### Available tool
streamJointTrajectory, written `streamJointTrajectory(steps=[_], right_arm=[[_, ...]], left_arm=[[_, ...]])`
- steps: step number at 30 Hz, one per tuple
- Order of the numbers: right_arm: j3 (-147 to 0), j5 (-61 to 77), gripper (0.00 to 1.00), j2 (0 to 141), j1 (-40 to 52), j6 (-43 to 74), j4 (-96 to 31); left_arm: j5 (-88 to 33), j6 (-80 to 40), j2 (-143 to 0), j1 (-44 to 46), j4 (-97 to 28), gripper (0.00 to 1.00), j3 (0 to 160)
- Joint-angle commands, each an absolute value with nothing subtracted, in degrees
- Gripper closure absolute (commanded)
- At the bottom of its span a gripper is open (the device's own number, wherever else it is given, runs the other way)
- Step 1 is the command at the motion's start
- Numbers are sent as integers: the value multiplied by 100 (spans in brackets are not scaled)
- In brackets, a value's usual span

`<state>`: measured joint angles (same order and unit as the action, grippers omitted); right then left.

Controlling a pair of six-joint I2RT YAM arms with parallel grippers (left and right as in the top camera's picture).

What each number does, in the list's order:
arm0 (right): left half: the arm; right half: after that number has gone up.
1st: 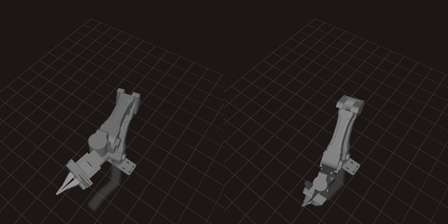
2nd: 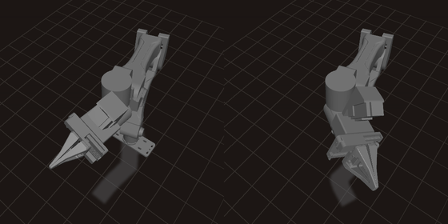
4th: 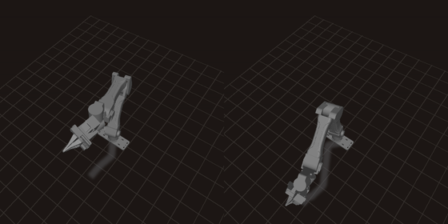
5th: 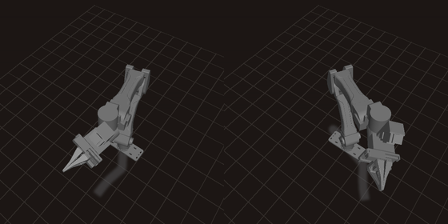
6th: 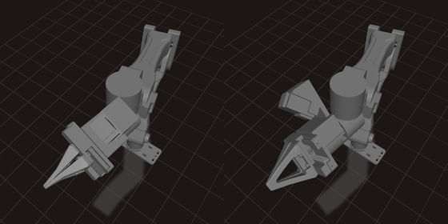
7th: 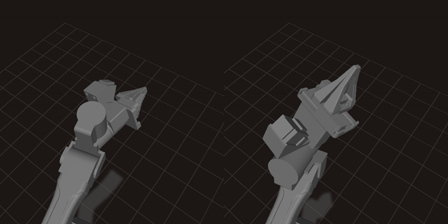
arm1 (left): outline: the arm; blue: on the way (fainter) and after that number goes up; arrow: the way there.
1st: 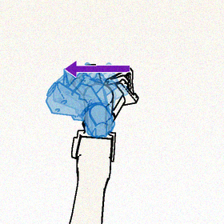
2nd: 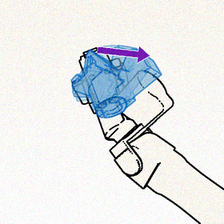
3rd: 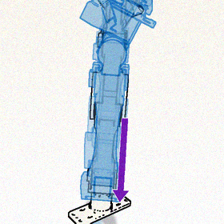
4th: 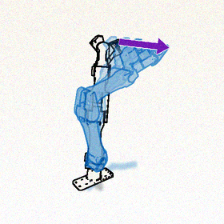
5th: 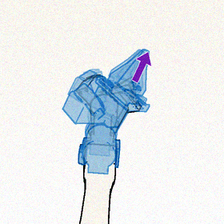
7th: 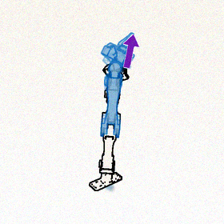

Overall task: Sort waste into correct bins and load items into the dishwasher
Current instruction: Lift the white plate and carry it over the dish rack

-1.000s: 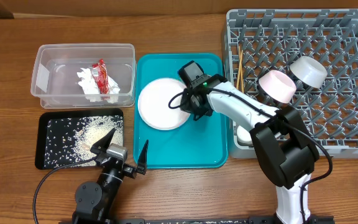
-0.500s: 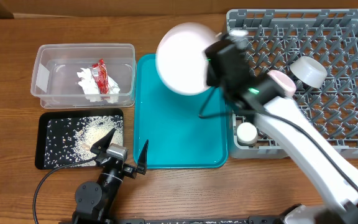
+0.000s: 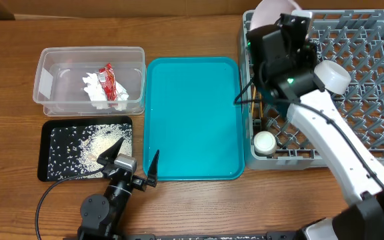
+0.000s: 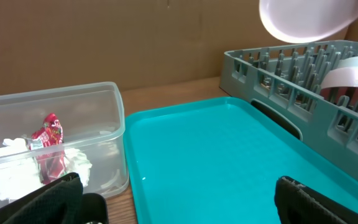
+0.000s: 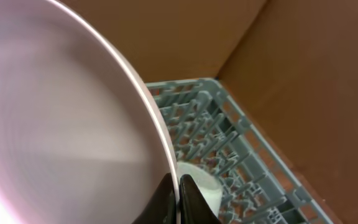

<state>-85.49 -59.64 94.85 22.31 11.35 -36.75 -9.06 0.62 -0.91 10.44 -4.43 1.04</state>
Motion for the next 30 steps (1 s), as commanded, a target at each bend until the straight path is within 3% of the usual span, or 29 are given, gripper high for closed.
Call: streamJointTrajectory(steps=[1, 11, 17, 21, 30], right_arm=[[-8556, -6281, 96, 9845, 1949, 768, -3328], [-8556, -6294, 96, 10676, 1763, 425, -3006], [-8558, -6342, 59, 10674, 2265, 403, -3299], [-8560, -6342, 54, 10659, 2615, 443, -3623], [-8565, -6333, 54, 10073, 3251, 655, -3756]], left_arm=[[-972, 113, -32, 1009, -414, 0, 58], [-972, 113, -32, 1009, -414, 0, 58], [-972, 113, -32, 1009, -414, 0, 58], [-972, 113, -32, 1009, -414, 0, 58], [-969, 113, -32, 1009, -414, 0, 58]])
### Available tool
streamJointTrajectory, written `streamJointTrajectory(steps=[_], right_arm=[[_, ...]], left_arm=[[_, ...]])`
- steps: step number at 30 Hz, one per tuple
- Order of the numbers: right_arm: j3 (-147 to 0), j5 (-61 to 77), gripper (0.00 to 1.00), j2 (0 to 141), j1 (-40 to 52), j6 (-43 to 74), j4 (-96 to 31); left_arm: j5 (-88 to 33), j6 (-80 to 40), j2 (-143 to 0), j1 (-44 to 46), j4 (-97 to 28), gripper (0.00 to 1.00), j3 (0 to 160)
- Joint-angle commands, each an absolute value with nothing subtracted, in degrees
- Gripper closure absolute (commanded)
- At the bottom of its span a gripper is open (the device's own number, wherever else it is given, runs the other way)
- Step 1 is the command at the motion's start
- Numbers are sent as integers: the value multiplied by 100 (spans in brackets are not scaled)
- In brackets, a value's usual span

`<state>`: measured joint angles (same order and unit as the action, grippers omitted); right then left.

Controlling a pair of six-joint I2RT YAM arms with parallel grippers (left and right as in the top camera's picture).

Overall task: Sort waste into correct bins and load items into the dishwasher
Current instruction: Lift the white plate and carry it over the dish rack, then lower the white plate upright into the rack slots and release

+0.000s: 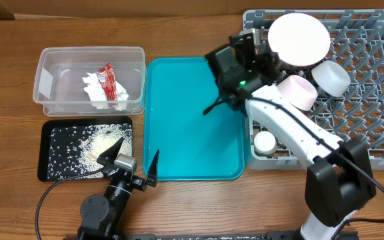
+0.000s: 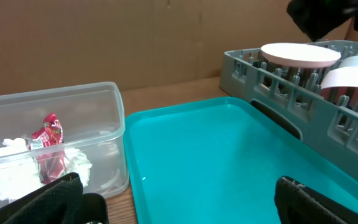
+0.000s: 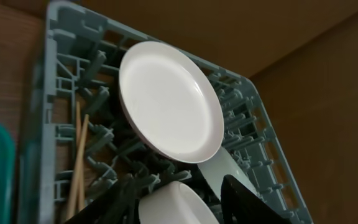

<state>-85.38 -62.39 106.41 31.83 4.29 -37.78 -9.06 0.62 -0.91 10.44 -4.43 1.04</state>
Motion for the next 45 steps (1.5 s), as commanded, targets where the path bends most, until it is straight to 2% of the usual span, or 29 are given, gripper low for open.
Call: streamJointTrajectory(steps=[1, 7, 11, 17, 21, 26, 29, 37, 45], right_arm=[[-8562, -6246, 53, 9939, 3251, 779, -3760], [-8565, -4351, 47, 9277, 2692, 932, -3723], [-8562, -2504, 42, 9185, 1629, 1313, -3793], [-8562, 561, 42, 9559, -161, 2307, -3968], [-8562, 1879, 43, 9966, -803, 2556, -3955], [-8562, 2049, 42, 10433, -891, 2556, -3935], [-8562, 1907, 45, 10582, -862, 2598, -3918], [-8558, 1144, 44, 10746, -864, 3293, -3872], [-8556, 947, 44, 11198, -871, 3717, -3662]], left_arm=[[-972, 113, -32, 1009, -414, 0, 58], [-972, 113, -32, 1009, -414, 0, 58], [-972, 113, -32, 1009, -414, 0, 58], [-969, 113, -32, 1009, -414, 0, 58], [-972, 113, -32, 1009, -414, 0, 58], [-972, 113, -32, 1009, -414, 0, 58], [-972, 113, -32, 1009, -414, 0, 58], [-972, 113, -32, 1009, -414, 0, 58], [-972, 113, -32, 1009, -414, 0, 58]])
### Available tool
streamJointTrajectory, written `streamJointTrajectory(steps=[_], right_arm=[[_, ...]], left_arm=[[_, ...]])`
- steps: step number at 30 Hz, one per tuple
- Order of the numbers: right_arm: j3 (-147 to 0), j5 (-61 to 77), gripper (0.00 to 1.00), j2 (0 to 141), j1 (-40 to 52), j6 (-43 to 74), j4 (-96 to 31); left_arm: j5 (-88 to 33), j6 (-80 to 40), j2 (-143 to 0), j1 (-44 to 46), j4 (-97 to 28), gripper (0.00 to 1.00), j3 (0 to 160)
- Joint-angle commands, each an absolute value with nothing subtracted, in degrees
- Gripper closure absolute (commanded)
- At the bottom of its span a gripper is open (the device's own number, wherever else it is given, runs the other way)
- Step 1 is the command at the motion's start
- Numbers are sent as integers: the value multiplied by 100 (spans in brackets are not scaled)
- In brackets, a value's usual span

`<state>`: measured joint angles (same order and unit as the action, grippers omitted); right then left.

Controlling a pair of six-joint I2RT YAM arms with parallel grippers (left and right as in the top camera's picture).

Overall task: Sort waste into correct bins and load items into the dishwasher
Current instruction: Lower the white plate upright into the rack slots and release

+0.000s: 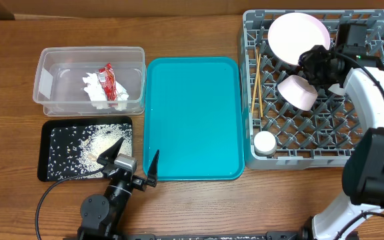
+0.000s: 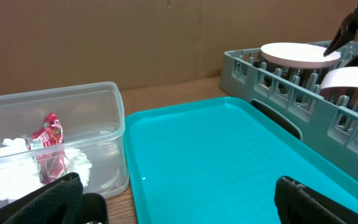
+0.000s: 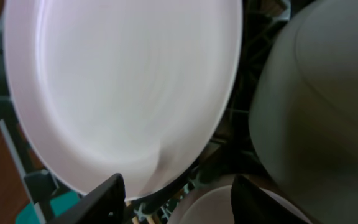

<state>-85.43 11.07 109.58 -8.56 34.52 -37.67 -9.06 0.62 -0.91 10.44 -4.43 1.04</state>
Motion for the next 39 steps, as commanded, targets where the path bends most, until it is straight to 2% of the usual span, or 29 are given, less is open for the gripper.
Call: streamJointTrajectory(steps=[1, 3, 5, 8, 14, 20, 26, 32, 39], right_arm=[[-8556, 947, 44, 11260, -871, 3712, -3564], [-8556, 939, 47, 11327, -871, 3710, -3406], [-8558, 899, 55, 11340, -871, 3712, -3315], [-8558, 904, 96, 11334, -878, 3712, -3299], [-8560, 899, 96, 10954, -902, 3315, -3323], [-8565, 314, 96, 9843, -786, 2392, -3411], [-8565, -2036, 96, 9170, -301, 2213, -3793], [-8556, -4346, 96, 9277, 648, 1896, -4071], [-8556, -5419, 96, 9845, 1358, 1625, -3787]], left_arm=[[-972, 113, -32, 1009, -414, 0, 58], [-972, 113, -32, 1009, -414, 0, 58], [-972, 113, -32, 1009, -414, 0, 58], [-969, 113, -32, 1009, -414, 0, 58], [-972, 113, -32, 1009, -414, 0, 58], [-972, 113, -32, 1009, -414, 0, 58], [-972, 113, -32, 1009, -414, 0, 58], [-972, 113, -32, 1009, -414, 0, 58], [-972, 113, -32, 1009, -414, 0, 58]])
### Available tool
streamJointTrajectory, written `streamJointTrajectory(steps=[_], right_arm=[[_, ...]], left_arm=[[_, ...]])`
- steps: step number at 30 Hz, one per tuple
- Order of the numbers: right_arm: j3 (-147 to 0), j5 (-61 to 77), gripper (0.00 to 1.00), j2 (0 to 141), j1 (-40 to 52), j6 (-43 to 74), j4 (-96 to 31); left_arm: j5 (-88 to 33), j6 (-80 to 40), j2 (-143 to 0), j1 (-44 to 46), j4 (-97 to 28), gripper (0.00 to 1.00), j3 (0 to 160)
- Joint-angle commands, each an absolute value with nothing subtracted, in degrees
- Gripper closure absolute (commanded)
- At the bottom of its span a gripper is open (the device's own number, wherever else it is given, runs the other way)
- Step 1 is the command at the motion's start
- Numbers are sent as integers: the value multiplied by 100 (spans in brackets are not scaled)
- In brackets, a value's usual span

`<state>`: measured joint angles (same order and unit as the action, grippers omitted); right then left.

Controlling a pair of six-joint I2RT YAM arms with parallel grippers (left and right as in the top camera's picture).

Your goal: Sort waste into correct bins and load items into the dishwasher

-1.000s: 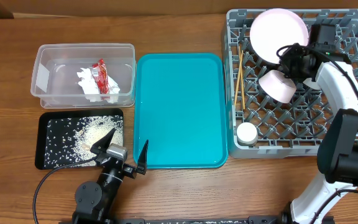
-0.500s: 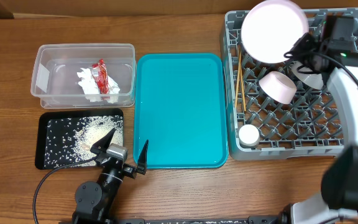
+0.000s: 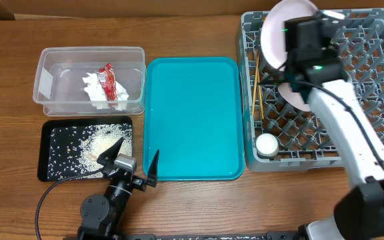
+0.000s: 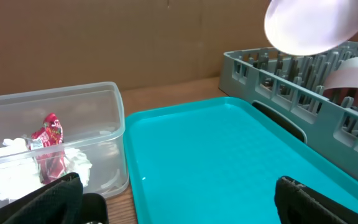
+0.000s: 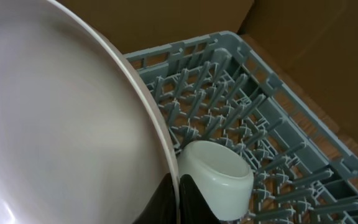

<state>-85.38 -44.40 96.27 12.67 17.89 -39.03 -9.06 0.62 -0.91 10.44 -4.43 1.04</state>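
Observation:
My right gripper [image 5: 178, 186] is shut on the rim of the pink plate [image 5: 61, 124]. The plate [image 3: 275, 30] is held tilted on edge over the back left corner of the grey dish rack [image 3: 379, 40], and it also shows in the left wrist view as the pink plate [image 4: 312, 25] above the rack. Below it in the rack are a pink bowl [image 3: 292, 95], a pale bowl [image 5: 219, 174], chopsticks [image 3: 257, 93] and a white cup [image 3: 265, 143]. My left gripper [image 3: 137, 150] rests open at the front of the teal tray [image 3: 192, 120].
A clear bin [image 3: 52, 100] at the back left holds a red wrapper [image 3: 109, 80] and white paper. A black tray [image 3: 49, 167] with crumbs lies in front of it. Cardboard walls stand behind the table and the rack.
My right gripper was open beside the plate, which lay in the rack. It is now shut on the plate's rim, and the plate stands raised and tilted nearer the rack's left edge.
At first my right gripper held the plate by its rim over the rack's back left corner. Then the plate lay flat on the rack and the gripper was open, first at the rack's left edge, then at the plate's right. Now it grips the plate again. The left arm stayed still.

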Motion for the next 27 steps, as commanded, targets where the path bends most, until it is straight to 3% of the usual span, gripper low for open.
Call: streamJointTrajectory(steps=[1, 4, 12, 15, 17, 18, 24, 27], right_arm=[[-8556, -5892, 96, 10062, 1398, 1612, -3647], [-8556, -6337, 96, 10359, 1409, 1378, -3409], [-8558, -5940, 96, 10685, 1551, 1345, -3503], [-8558, -6136, 84, 10685, 1841, 1343, -3531], [-8558, -6233, 57, 10672, 1999, 1343, -3573], [-8558, -6259, 53, 10641, 2073, 1345, -3603], [-8560, -6233, 46, 10250, 2561, 1343, -3667], [-8560, -5481, 42, 9878, 2744, 1345, -3809]], left_arm=[[-972, 113, -32, 1009, -414, 0, 58], [-972, 113, -32, 1009, -414, 0, 58], [-972, 113, -32, 1009, -414, 0, 58], [-972, 113, -32, 1009, -414, 0, 58], [-972, 113, -32, 1009, -414, 0, 58], [-972, 113, -32, 1009, -414, 0, 58], [-969, 113, -32, 1009, -414, 0, 58], [-972, 113, -32, 1009, -414, 0, 58]])
